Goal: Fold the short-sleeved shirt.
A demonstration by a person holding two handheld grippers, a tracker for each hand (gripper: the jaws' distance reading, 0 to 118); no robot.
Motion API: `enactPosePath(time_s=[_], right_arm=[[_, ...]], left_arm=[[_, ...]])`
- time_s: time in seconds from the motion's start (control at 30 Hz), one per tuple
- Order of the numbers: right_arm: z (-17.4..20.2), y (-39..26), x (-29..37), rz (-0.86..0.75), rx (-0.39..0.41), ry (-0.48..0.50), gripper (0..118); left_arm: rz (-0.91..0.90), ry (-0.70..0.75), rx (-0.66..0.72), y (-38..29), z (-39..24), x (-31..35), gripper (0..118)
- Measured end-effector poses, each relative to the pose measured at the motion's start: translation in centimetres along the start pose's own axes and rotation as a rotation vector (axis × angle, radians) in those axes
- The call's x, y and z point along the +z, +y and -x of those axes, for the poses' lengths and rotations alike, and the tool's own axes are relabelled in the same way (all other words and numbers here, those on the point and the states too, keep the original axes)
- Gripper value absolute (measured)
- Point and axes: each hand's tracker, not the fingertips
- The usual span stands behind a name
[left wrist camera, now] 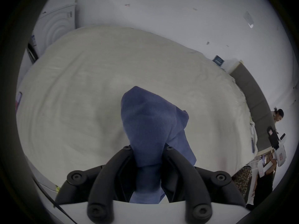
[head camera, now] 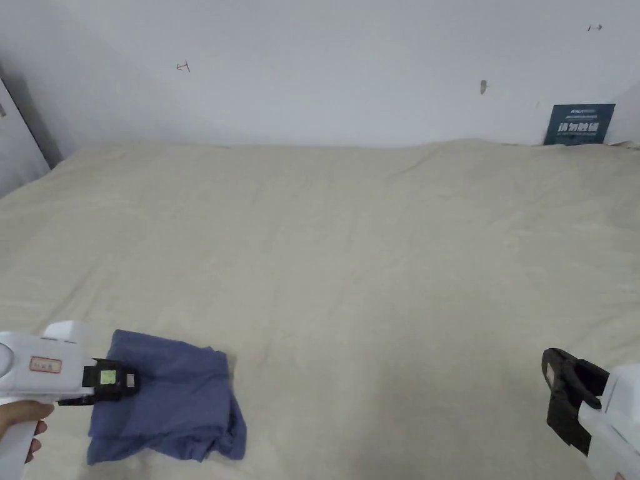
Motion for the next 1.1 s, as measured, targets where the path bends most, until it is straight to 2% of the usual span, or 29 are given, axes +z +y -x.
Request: enactPosePath(time_s=[0.1, 0.3, 0.43, 0.47, 0.5, 0.57, 0.6, 0.63, 0.67, 0.9, 1.1], right_arm=[[0.4, -0.1, -0.9, 0.012, -0.001, 0.006, 0], [0.9, -0.2, -2.1, 0.041, 0.003, 0.007, 0], [0.8, -0.3, -2.2, 0.051, 0.003, 0.002, 0], [0.7, -0.3, -2.2, 0.055, 0.001, 0.004, 0], [0.6, -0.3, -2.2, 0.057, 0.001, 0.003, 0], [0.4, -0.1, -1.9, 0.06, 0.007, -0.003, 0], [0.3, 0.1, -1.7, 0.058, 0.006, -0.005, 0], [0.1, 0.2, -1.5, 0.055, 0.004, -0.007, 0], [0.0, 0.5, -1.2, 0.054, 0.0, -0.011, 0], [-0.9, 2.7, 1.3, 0.015, 0.004, -0.046, 0], [-1.1, 5.6, 4.3, -0.051, 0.028, -0.074, 0]], left_arm=[[0.01, 0.071, 0.013, 1.0, 2.4, 0.4, 22], [0.048, 0.165, 0.068, 1.9, 7.3, -3.1, 22], [0.073, 0.205, 0.105, 0.7, 6.9, -3.9, 25], [0.076, 0.221, 0.127, 0.6, 7.1, -4.2, 32], [0.072, 0.227, 0.135, 0.5, 7.1, -4.3, 47], [0.057, 0.27, 0.135, 0.3, 6.2, -3.7, 78], [0.037, 0.287, 0.132, 0.1, 6.0, -3.4, 99], [-0.005, 0.305, 0.137, -0.1, 5.7, -2.8, 109], [-0.051, 0.31, 0.142, 0.2, 5.8, -2.4, 114], [-0.393, 0.243, 0.16, 0.2, 0.8, 4.4, 114], [-0.629, 0.256, 0.04, -2.5, -9.9, 11.5, 114]])
